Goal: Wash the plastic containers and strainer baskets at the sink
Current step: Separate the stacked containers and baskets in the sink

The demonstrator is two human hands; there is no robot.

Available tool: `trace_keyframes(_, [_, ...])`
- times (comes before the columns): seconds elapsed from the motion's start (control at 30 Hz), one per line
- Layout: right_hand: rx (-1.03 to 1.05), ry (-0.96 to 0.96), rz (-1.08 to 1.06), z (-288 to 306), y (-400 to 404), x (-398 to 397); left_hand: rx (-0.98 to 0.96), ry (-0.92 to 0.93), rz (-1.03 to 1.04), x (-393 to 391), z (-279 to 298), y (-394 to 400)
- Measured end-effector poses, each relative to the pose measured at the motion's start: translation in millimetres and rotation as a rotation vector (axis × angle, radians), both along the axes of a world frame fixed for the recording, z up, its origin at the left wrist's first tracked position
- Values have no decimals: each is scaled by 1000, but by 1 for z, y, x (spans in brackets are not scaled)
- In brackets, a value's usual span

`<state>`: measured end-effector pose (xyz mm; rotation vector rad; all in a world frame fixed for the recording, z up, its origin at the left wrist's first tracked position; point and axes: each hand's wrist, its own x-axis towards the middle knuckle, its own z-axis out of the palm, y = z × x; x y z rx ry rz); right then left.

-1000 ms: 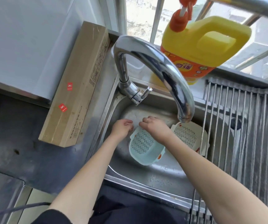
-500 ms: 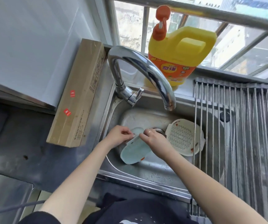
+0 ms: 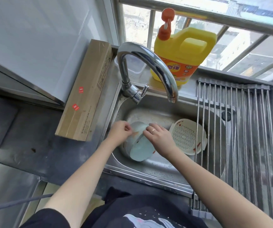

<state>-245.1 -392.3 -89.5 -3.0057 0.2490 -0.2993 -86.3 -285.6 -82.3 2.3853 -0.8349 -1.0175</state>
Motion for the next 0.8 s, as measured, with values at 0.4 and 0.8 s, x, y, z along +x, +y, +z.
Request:
trace_keyframes(0.4, [897,89,-1249,10,45,-60,8,-142,115,-5,6,-6])
trace_keyframes(0.8, [2218,-1192,-2164,33,72,-39,-30,-128,57,-3,5,-11])
